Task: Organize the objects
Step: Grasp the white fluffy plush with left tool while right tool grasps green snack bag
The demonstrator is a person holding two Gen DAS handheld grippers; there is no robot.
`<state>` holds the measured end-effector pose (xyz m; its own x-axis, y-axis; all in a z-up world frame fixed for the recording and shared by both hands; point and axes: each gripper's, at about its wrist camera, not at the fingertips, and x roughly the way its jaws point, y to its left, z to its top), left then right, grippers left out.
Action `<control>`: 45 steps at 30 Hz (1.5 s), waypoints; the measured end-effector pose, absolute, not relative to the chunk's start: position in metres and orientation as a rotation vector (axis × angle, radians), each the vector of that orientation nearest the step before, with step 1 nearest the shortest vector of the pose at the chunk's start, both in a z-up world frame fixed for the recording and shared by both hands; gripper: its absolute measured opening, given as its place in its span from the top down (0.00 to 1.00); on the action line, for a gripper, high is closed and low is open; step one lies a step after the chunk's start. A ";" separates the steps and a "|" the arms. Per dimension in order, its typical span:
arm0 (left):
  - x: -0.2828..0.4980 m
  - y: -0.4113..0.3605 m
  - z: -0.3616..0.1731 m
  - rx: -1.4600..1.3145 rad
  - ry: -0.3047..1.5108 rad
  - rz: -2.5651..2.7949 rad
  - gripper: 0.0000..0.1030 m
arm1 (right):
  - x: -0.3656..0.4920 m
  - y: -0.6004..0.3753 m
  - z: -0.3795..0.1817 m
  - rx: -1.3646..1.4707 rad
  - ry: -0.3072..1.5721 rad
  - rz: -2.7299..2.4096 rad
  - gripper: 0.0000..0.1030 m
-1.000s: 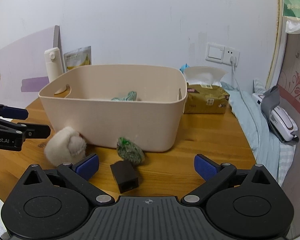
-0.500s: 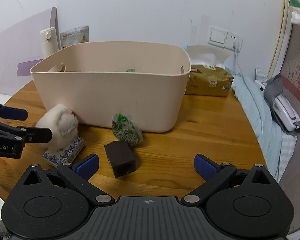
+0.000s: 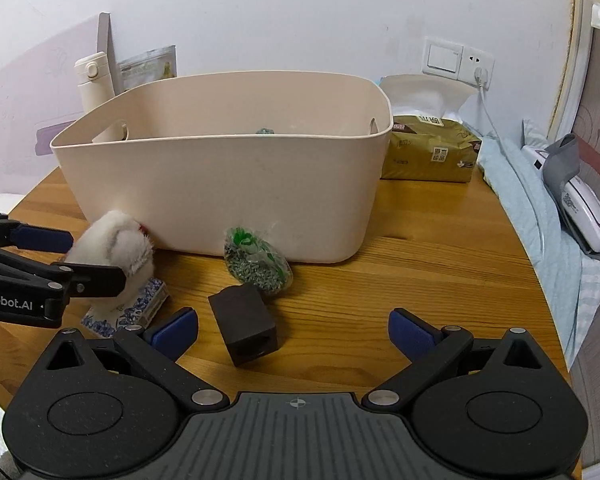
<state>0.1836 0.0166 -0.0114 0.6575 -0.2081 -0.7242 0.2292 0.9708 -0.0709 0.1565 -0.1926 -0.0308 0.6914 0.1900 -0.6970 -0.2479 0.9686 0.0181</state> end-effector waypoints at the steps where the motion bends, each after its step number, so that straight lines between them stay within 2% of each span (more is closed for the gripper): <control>1: 0.185 0.017 -0.012 0.027 0.818 -0.249 0.20 | 0.158 -0.193 -0.031 -0.079 0.770 0.245 0.00; 30: 0.234 0.046 -0.037 -0.136 0.961 -0.226 0.20 | 0.215 -0.177 -0.049 -0.059 0.836 0.243 0.00; 36: 0.240 0.053 -0.036 -0.136 0.957 -0.198 0.21 | 0.223 -0.170 -0.057 -0.070 0.856 0.251 0.04; 41: 0.242 0.058 -0.035 -0.141 0.953 -0.188 0.26 | 0.229 -0.166 -0.061 -0.066 0.865 0.256 0.06; 45: 0.242 0.059 -0.034 -0.120 0.954 -0.182 0.33 | 0.234 -0.164 -0.064 -0.056 0.871 0.252 0.12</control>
<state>0.2419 0.0589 -0.0344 0.5647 -0.2069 -0.7989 0.1016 0.9781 -0.1815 0.2340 -0.1643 -0.0639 0.6161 0.1963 -0.7628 -0.2418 0.9688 0.0540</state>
